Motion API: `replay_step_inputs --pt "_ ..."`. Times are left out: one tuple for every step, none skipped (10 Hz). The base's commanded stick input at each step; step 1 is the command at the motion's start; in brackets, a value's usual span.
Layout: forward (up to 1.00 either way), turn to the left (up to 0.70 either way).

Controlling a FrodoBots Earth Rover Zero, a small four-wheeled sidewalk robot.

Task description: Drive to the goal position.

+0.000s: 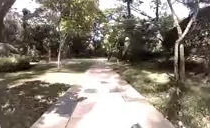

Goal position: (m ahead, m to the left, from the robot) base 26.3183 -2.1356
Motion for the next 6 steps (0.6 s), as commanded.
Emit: replay_step_inputs --pt "0.50 0.00" --pt "0.50 0.00" --pt "0.50 0.00" --pt "0.50 0.00" --pt "0.50 0.00" --pt "0.50 0.00"
